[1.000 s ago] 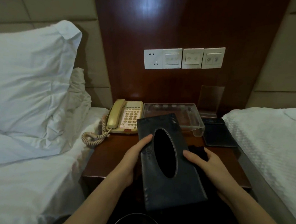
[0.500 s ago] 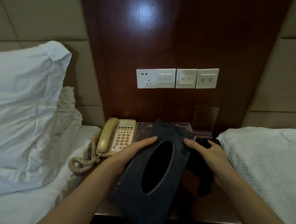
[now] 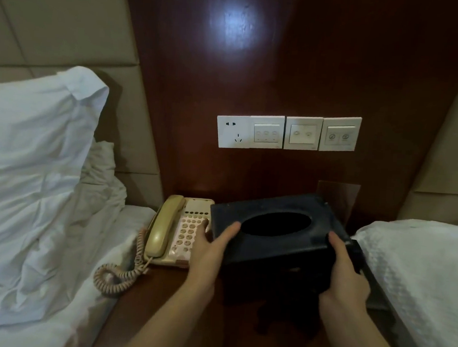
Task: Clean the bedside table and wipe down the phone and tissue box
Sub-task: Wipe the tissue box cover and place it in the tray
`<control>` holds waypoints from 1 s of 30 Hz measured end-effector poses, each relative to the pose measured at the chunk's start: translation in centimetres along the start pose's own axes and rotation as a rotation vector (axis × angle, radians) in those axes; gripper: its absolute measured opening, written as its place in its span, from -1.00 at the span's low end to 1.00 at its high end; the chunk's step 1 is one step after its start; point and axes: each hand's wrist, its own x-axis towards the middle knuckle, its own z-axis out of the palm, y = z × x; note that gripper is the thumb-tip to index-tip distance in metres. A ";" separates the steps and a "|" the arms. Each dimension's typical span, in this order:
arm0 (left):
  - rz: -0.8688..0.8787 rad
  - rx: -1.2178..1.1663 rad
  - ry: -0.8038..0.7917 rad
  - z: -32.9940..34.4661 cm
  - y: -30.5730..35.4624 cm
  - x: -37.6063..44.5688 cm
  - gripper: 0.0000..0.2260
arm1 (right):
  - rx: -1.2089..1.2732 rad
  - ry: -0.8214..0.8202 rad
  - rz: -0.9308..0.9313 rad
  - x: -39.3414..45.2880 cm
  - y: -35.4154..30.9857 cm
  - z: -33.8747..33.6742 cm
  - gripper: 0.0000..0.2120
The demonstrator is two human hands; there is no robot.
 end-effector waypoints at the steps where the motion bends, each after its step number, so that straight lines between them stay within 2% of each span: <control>1: 0.028 0.015 0.030 0.5 -0.2 0.5 -0.15 | -0.023 -0.006 0.006 0.3 0.1 0.3 -0.09; 4: 0.068 0.107 0.130 1.1 0.4 3.1 -0.47 | -0.290 -0.128 0.010 1.7 -0.9 1.2 -0.14; 6: 0.070 0.115 0.125 0.4 1.3 5.6 -0.59 | -0.520 -0.261 0.010 2.6 -2.2 1.7 -0.28; 9: 0.051 0.160 0.047 -0.3 1.4 8.9 -0.69 | -0.838 -0.358 -0.043 4.2 -3.5 2.2 -0.46; 14: 0.077 0.292 0.048 -0.2 -0.4 11.9 -0.56 | -1.142 -0.353 -0.201 6.2 -4.0 3.0 -0.34; 17: 0.085 0.346 0.040 -0.6 -1.2 12.6 -0.18 | -1.211 -0.390 -0.234 6.7 -4.1 3.1 -0.35; 21: 0.126 0.410 0.043 -1.3 -3.2 10.8 0.07 | -1.291 -0.462 -0.224 6.2 -4.5 2.3 -0.34; 24: 0.217 0.434 0.066 -0.9 -5.6 8.6 0.01 | -1.454 -0.506 -0.300 5.5 -4.3 1.8 -0.45; 26: 0.272 0.453 0.116 -0.3 -6.4 8.4 -0.09 | -1.548 -0.502 -0.375 5.5 -3.6 1.5 -0.30; 28: 0.290 0.466 0.178 0.2 -6.4 8.6 -0.11 | -1.542 -0.540 -0.405 5.5 -3.2 1.0 -0.22; 30: 0.282 0.443 0.184 0.5 -5.8 9.0 -0.12 | -1.428 -0.626 -0.364 4.8 -3.5 1.0 -0.37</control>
